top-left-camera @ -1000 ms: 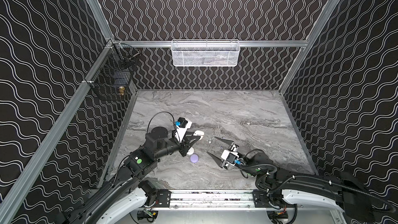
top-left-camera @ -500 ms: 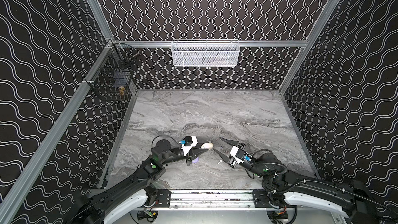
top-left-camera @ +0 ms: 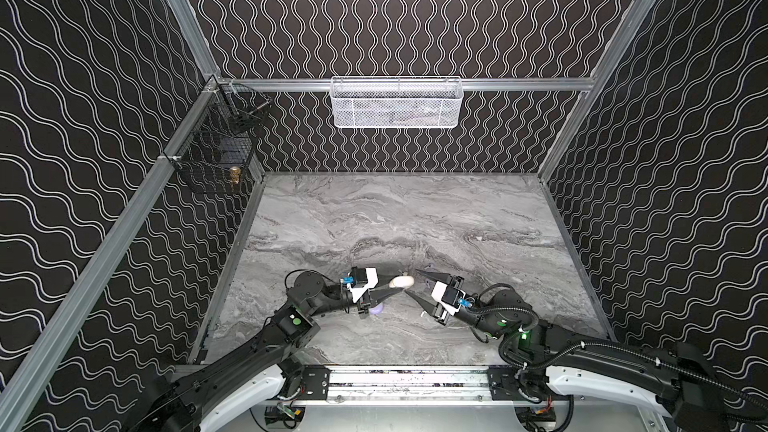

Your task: Insert the wireless bluetooth earbuds into the charging case

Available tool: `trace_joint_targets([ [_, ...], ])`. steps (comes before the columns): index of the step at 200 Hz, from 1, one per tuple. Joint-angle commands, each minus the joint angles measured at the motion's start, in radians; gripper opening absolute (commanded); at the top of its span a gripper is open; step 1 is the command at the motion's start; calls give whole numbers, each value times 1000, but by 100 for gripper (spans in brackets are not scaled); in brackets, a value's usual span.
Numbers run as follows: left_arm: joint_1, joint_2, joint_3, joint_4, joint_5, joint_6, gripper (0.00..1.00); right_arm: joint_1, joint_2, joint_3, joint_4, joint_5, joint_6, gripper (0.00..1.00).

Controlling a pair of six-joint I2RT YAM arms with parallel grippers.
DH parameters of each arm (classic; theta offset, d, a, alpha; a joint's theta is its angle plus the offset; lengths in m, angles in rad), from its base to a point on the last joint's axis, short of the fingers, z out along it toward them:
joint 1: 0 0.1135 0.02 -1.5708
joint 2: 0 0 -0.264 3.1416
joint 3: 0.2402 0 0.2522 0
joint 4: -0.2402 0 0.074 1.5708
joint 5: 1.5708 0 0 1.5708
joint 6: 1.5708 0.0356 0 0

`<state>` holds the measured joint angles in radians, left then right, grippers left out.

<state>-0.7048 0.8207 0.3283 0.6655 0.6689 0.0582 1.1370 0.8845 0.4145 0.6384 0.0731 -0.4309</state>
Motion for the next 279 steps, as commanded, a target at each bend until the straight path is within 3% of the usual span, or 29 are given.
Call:
trace_joint_targets([
  [1,-2,1,9,47,29,-3,0,0,17,20,44,53,12,45],
  [101,-1,-5,14,22,31,9,0,-9,70,71,77,174,66,42],
  [179,-2,-3,11,15,13,18,0,-22,67,87,64,151,116,41],
  [210,-2,-3,-7,43,4,7,0,-22,55,81,70,158,136,50],
  [233,-1,11,-43,103,-70,-16,0,-25,35,82,65,183,155,54],
  [258,2,45,-95,227,-114,-45,0,-39,15,109,42,273,253,59],
  [279,9,76,-130,327,-141,-80,0,-82,3,175,-80,443,458,62],
])
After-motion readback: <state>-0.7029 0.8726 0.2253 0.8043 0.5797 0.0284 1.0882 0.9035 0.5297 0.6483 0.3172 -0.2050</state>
